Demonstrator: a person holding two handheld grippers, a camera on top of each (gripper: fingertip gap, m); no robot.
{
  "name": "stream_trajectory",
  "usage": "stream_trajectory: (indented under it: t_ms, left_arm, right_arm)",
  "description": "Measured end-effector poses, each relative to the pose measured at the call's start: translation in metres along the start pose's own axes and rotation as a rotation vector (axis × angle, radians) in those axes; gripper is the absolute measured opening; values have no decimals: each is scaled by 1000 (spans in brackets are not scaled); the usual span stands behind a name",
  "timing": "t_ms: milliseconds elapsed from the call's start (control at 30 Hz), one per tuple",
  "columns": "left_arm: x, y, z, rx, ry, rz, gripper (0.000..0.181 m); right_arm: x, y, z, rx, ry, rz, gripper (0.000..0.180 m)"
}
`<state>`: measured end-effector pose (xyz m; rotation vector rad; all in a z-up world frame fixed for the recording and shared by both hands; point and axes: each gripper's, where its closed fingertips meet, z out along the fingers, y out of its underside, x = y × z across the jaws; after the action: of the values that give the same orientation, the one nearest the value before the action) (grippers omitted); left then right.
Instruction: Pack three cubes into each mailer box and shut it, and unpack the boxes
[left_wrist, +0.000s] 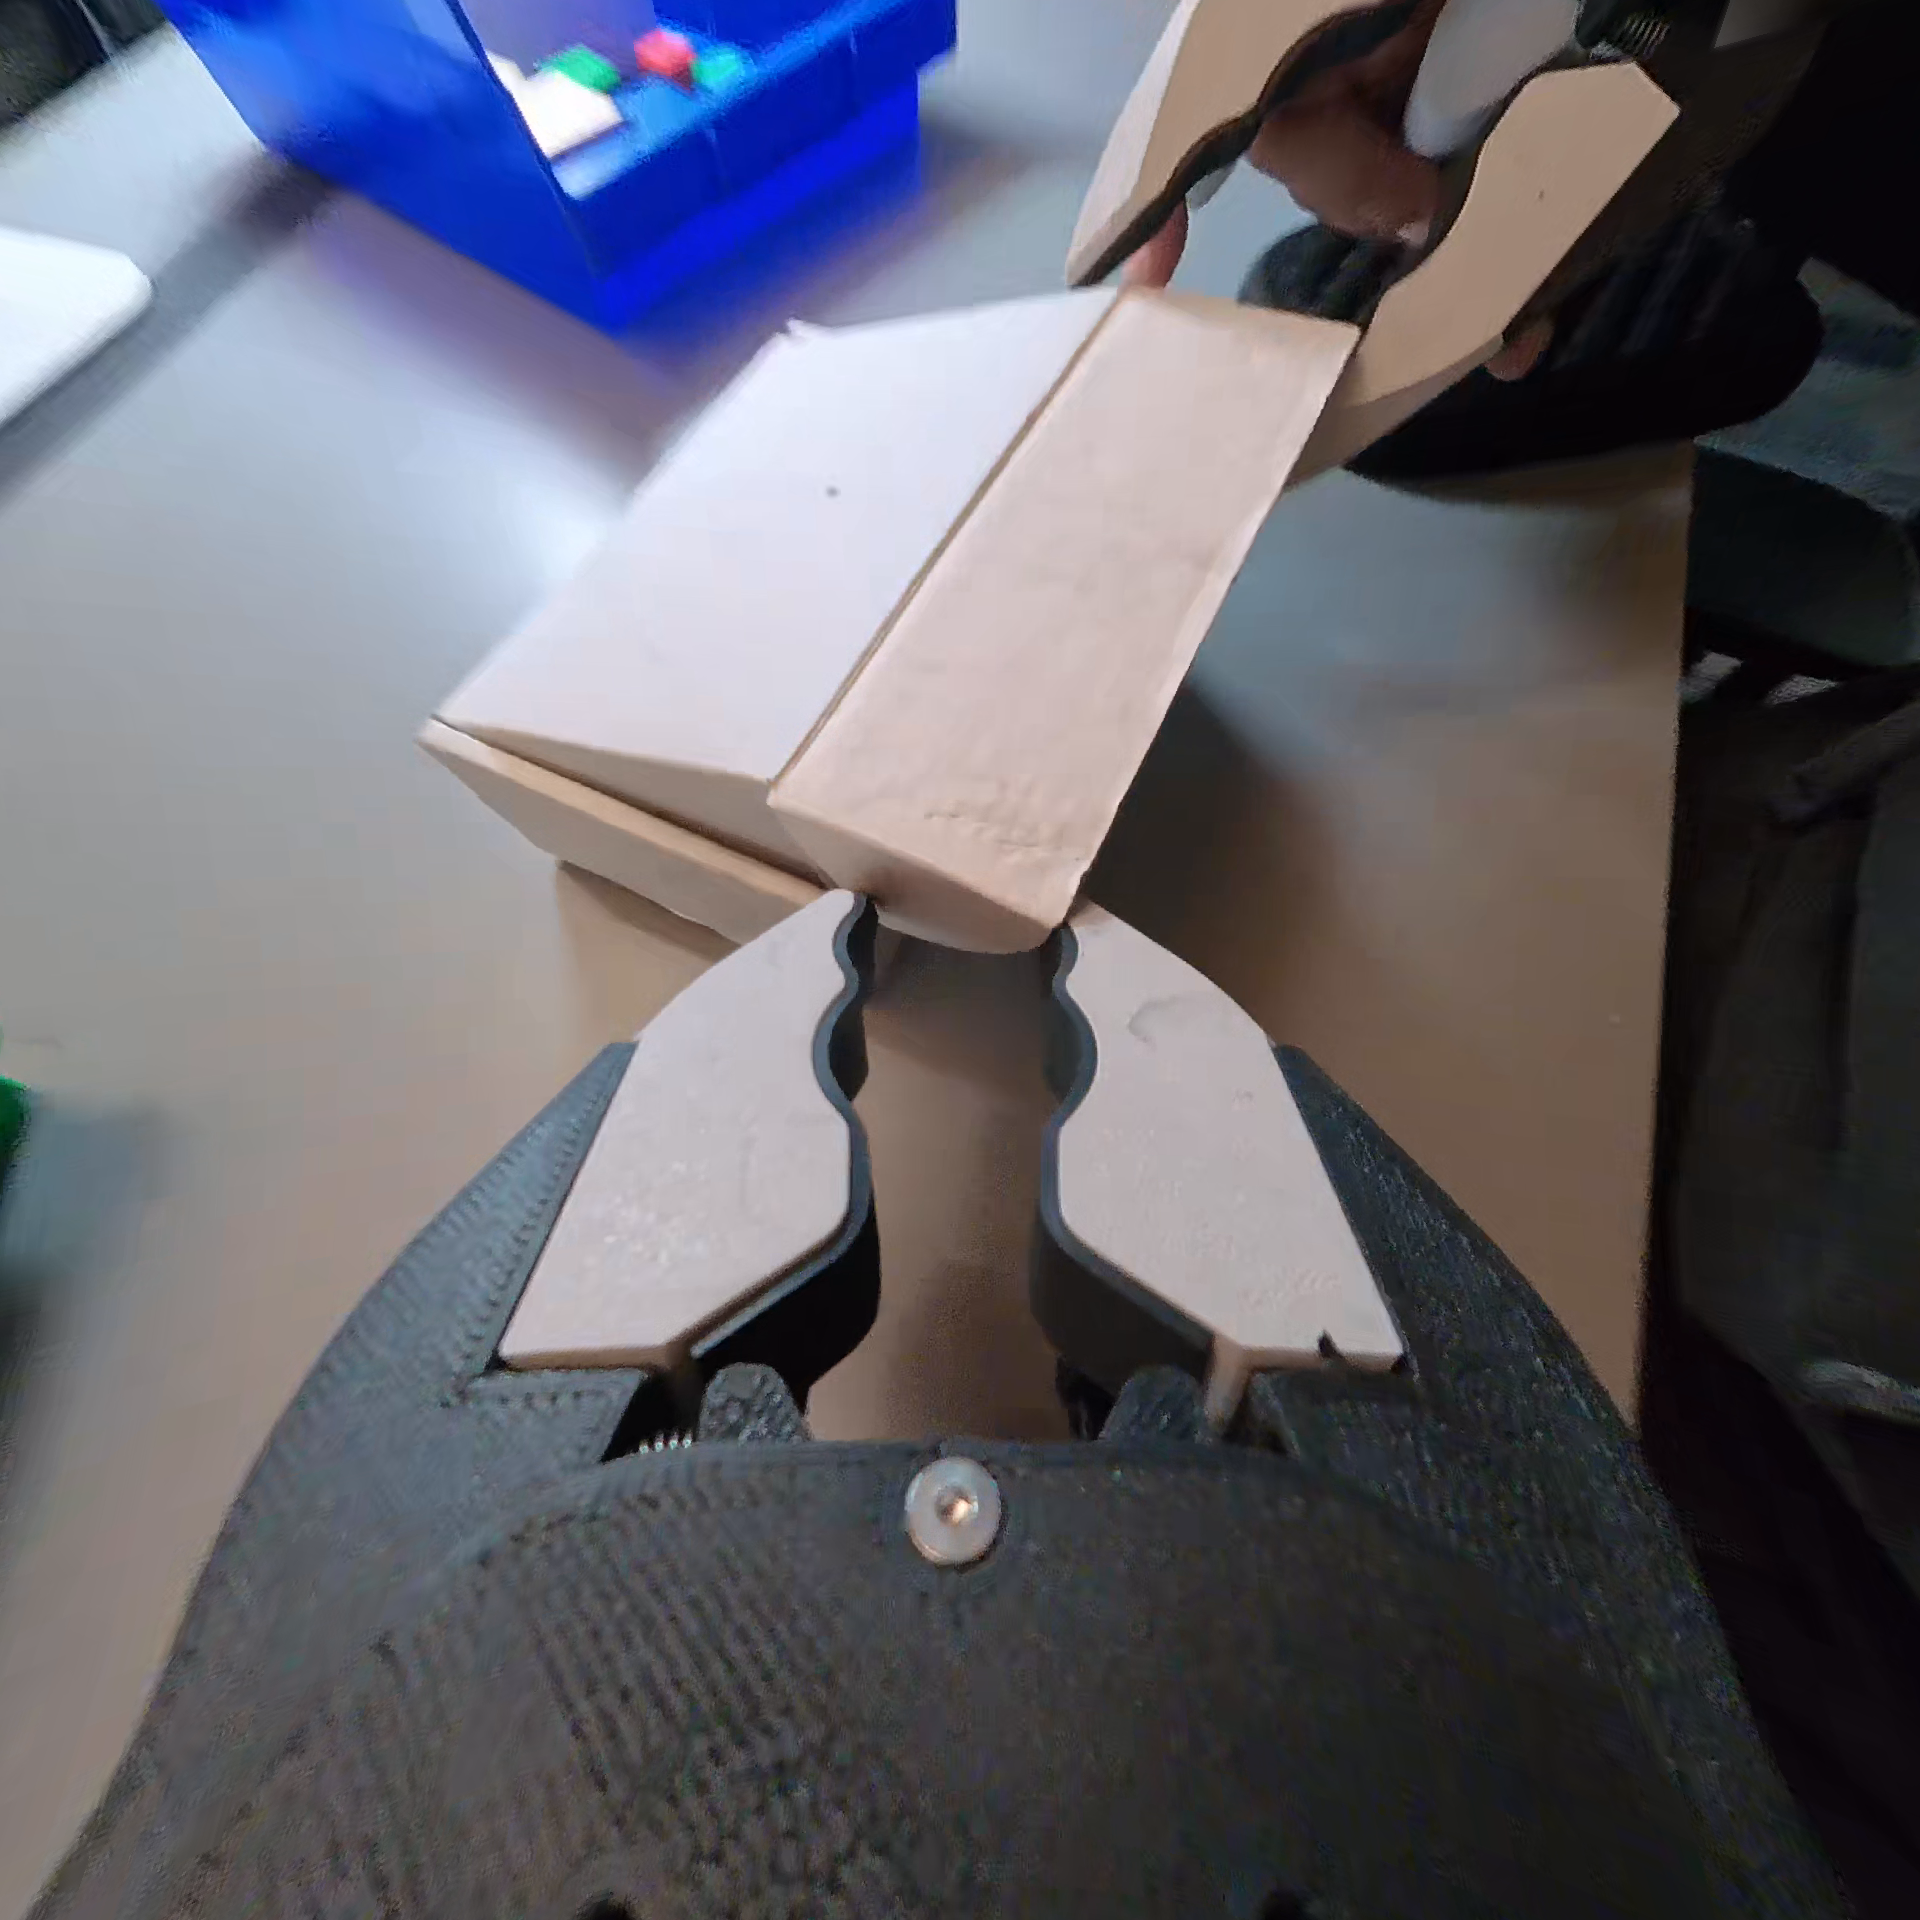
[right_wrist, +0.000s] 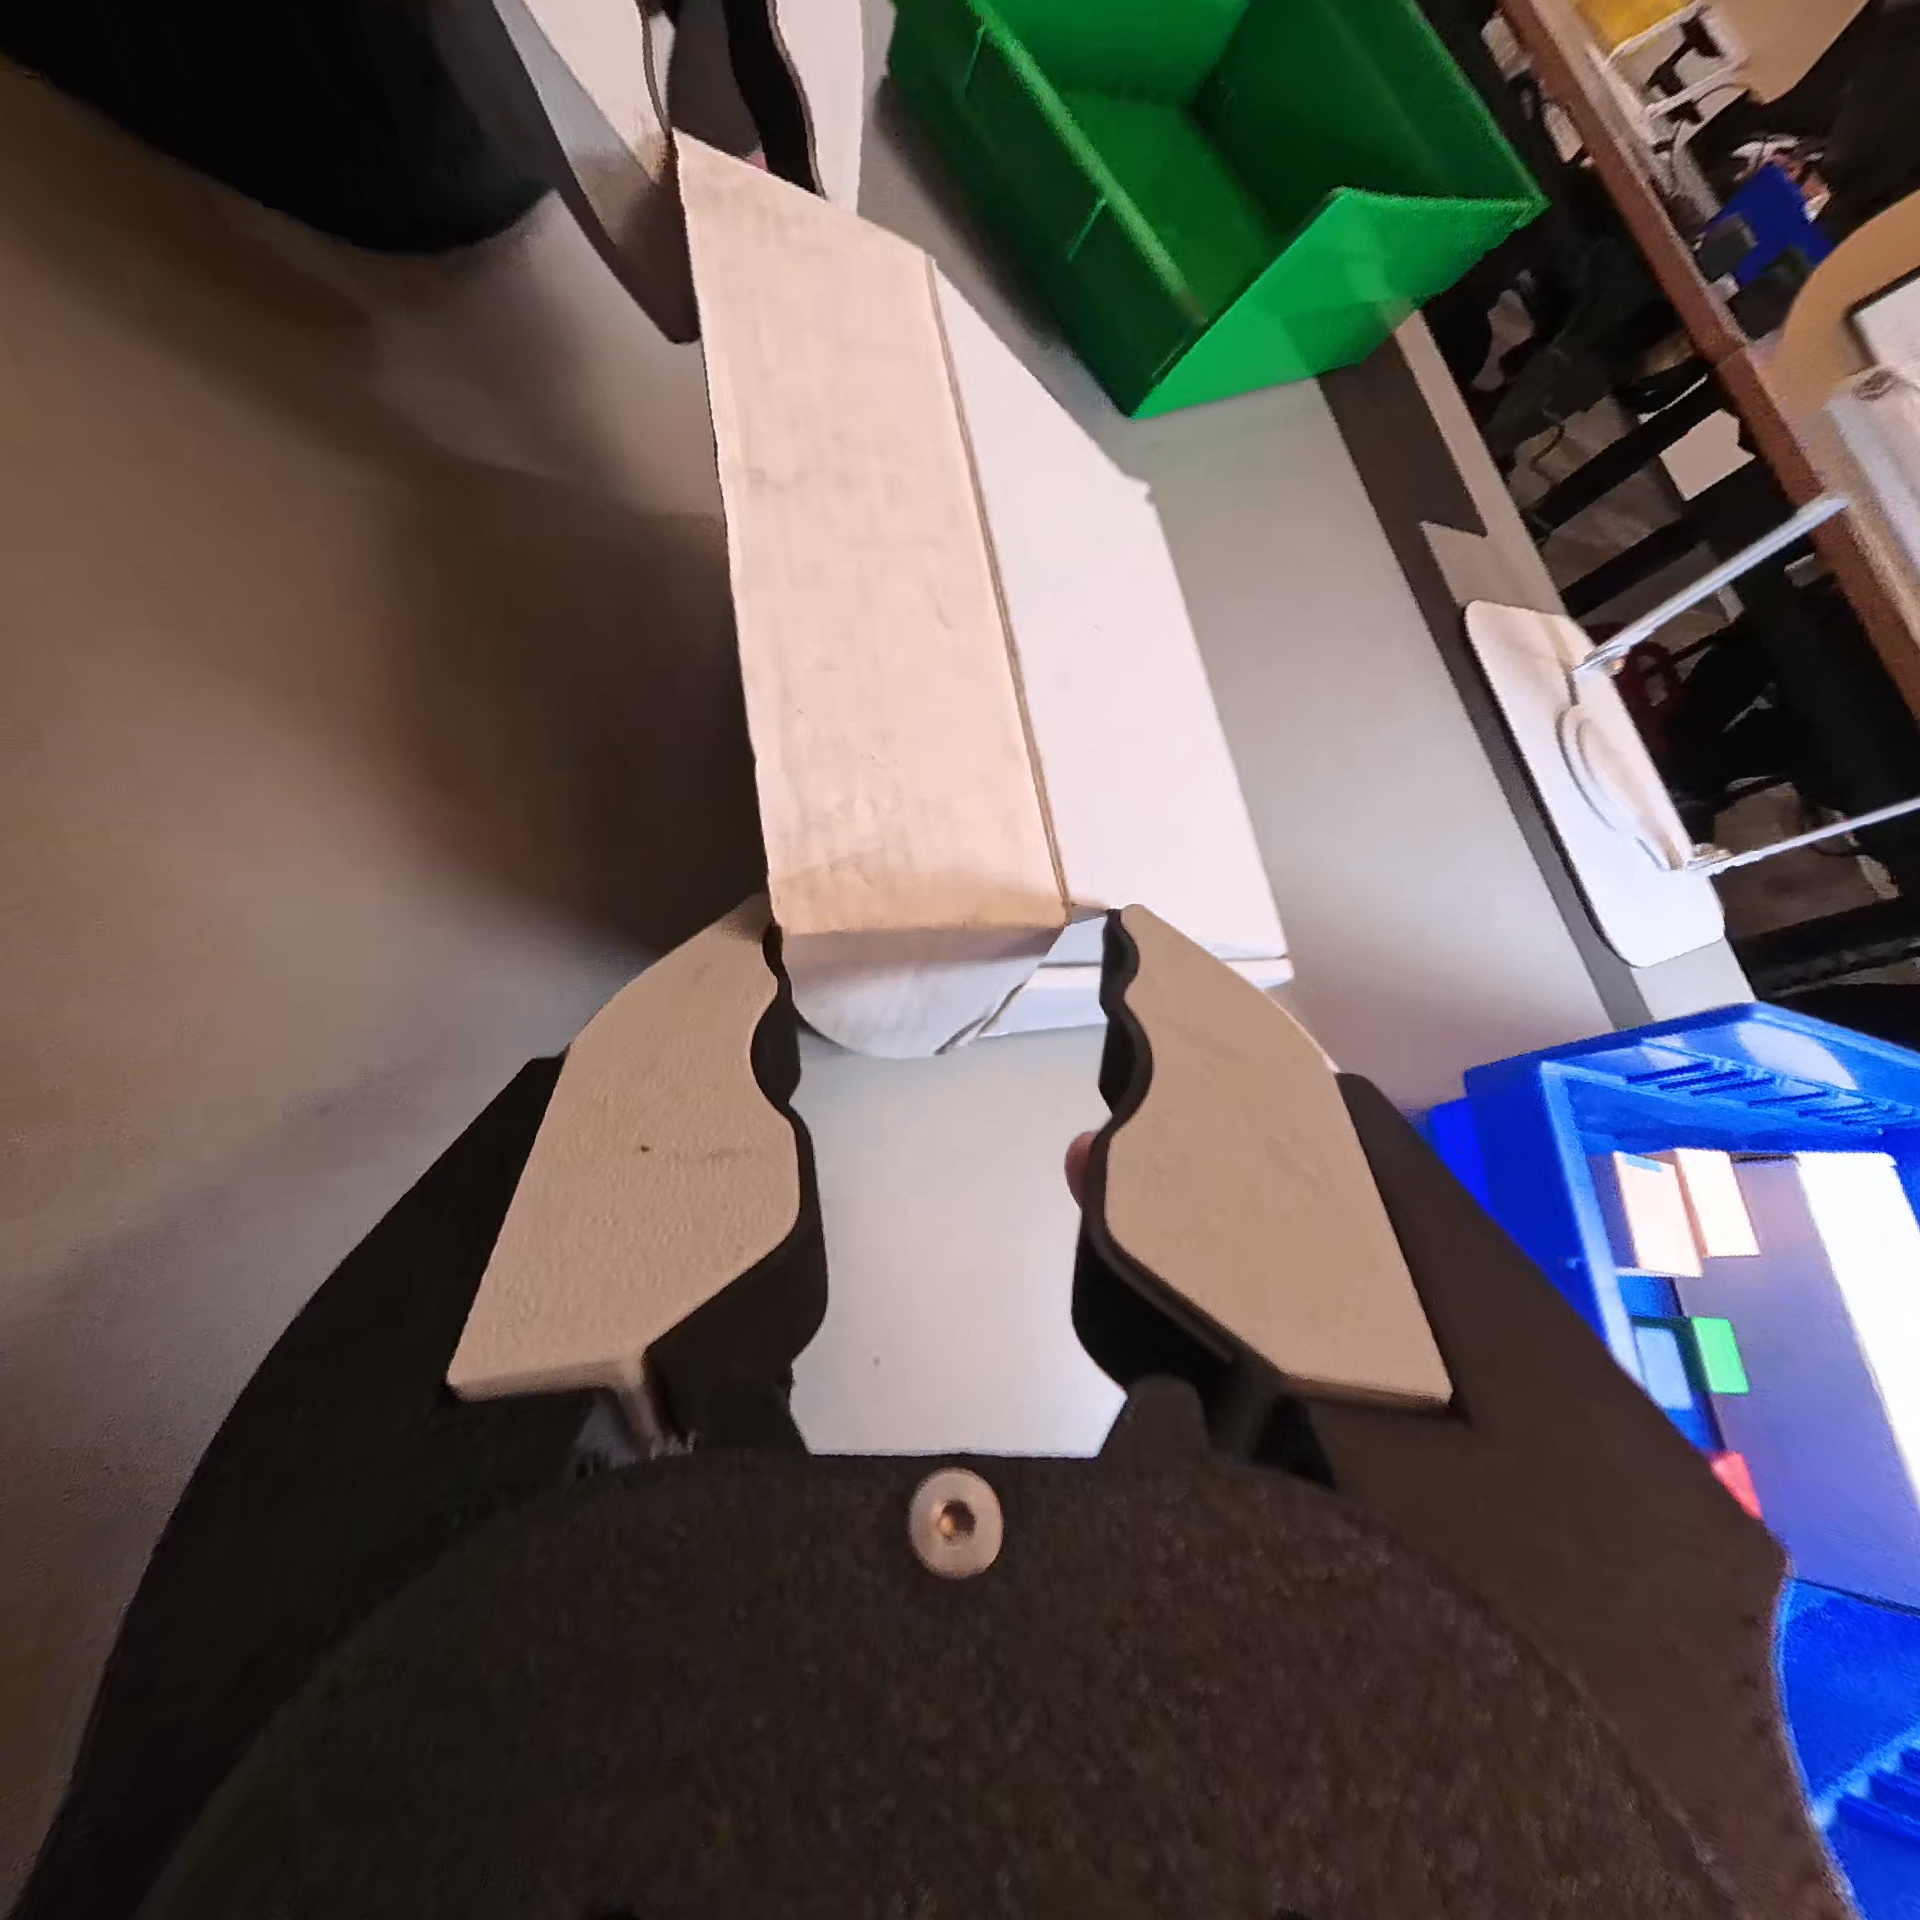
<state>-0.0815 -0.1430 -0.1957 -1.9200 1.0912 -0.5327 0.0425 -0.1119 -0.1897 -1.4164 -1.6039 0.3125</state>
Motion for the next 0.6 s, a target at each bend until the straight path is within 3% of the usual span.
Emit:
stream_trajectory:
  t_ms: [167,300,600]
  left_arm:
    - [13,12,2,-77,52,-86,33]
    - [7,9,-5,-51,2,-41,50]
    - [-1,2,11,18,-307,383,72]
  right_arm:
    - [-10,12,1,-61,23,-1,44]
    - [-9,6,-5,-34,94,-41,53]
    - [-5,9,7,-20,354,-366,55]
